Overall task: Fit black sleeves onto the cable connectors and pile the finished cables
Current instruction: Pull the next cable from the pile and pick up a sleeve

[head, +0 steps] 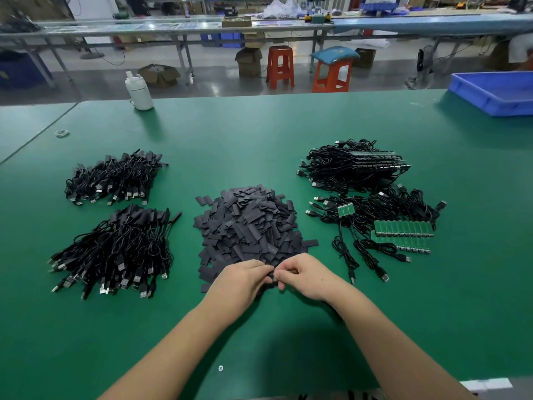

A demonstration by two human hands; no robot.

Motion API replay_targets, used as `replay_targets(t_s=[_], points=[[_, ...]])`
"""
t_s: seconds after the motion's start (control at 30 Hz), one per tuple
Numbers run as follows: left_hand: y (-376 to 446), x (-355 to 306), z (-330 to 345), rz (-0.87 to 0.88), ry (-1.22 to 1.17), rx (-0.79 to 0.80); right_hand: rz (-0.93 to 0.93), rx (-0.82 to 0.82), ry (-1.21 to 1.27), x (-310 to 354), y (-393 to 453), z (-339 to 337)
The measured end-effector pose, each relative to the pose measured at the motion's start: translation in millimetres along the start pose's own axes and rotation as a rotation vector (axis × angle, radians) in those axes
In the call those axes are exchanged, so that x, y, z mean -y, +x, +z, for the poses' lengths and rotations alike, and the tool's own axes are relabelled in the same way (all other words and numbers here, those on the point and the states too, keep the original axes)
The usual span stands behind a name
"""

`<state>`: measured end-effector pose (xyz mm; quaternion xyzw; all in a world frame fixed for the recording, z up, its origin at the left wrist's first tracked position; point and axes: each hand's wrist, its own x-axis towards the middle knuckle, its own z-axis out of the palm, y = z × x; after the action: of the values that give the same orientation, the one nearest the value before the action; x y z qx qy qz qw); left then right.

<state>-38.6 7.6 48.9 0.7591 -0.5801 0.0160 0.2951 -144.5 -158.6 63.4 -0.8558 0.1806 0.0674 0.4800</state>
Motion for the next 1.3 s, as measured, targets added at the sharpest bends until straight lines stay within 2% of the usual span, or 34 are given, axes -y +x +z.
replay_targets(t_s=[0.3,0.57,0.77,0.9,1.0,1.17,1.3], points=[[2,-6,0,-0.078,0.035,-0.037,0.040,0.016,0.154,-1,1,-4],[6,-10,1,-0.113,0.050,0.007,-0.003,-0.009,0.047,3,1,-8],[8,-10,5,-0.156,0.079,0.023,0.013,-0.020,0.133,5,2,-4],[7,-8,5,-0.163,0.111,0.016,0.038,-0.086,0.020,7,1,-5],[6,-7,5,-0.171,0.137,0.007,0.048,-0.067,-0.062,8,-2,-7],[6,-8,8,-0.169,0.145,0.090,0.019,-0.081,-0.213,12,-4,-3],[7,-6,9,-0.142,0.179,0.136,0.005,-0.084,-0.229,11,-6,-2]])
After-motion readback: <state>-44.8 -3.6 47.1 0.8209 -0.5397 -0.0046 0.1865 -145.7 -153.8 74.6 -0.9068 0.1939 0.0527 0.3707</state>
